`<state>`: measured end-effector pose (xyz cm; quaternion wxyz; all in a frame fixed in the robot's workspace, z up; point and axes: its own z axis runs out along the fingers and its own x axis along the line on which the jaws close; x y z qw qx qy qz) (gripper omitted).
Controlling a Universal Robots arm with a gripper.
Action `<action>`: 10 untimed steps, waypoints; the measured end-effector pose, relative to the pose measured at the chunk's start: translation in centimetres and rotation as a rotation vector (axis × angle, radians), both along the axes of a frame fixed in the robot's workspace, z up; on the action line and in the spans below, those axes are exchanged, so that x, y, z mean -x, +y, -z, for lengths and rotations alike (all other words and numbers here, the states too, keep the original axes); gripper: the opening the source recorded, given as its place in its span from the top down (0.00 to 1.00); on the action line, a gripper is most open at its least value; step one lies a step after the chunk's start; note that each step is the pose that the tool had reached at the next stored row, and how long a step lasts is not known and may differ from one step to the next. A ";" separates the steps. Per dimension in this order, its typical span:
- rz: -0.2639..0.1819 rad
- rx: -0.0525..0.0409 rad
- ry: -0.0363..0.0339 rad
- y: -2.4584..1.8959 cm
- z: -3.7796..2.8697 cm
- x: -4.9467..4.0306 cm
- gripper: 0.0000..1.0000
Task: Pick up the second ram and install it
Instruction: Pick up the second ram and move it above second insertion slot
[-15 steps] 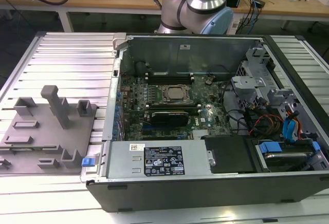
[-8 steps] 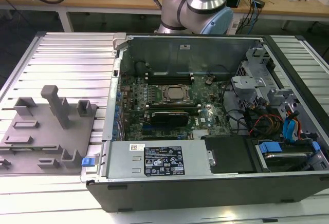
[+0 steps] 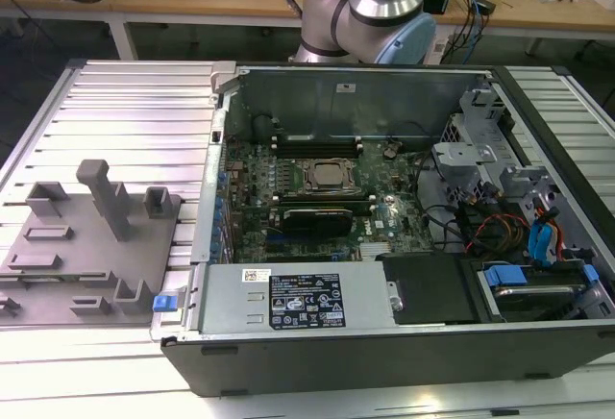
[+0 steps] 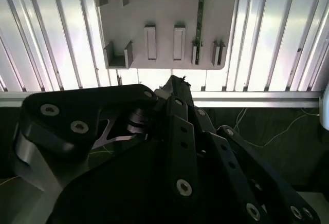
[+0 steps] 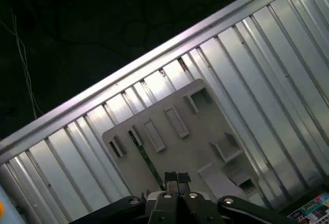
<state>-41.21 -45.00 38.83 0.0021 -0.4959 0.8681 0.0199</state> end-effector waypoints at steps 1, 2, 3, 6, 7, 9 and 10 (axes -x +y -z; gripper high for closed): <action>-0.035 0.0030 0.0000 0.00 0.00 0.00 0.89; -0.066 0.0084 0.0002 0.00 -0.01 0.01 0.89; -0.101 0.0160 0.0002 0.00 0.00 0.01 0.89; -0.154 0.0214 0.0000 0.00 0.00 0.00 0.89; -0.176 0.0225 -0.0001 0.00 0.00 0.01 0.89; -0.217 0.0245 -0.0004 0.00 0.01 0.01 0.89; -0.243 0.0266 -0.0005 0.00 0.01 0.01 0.89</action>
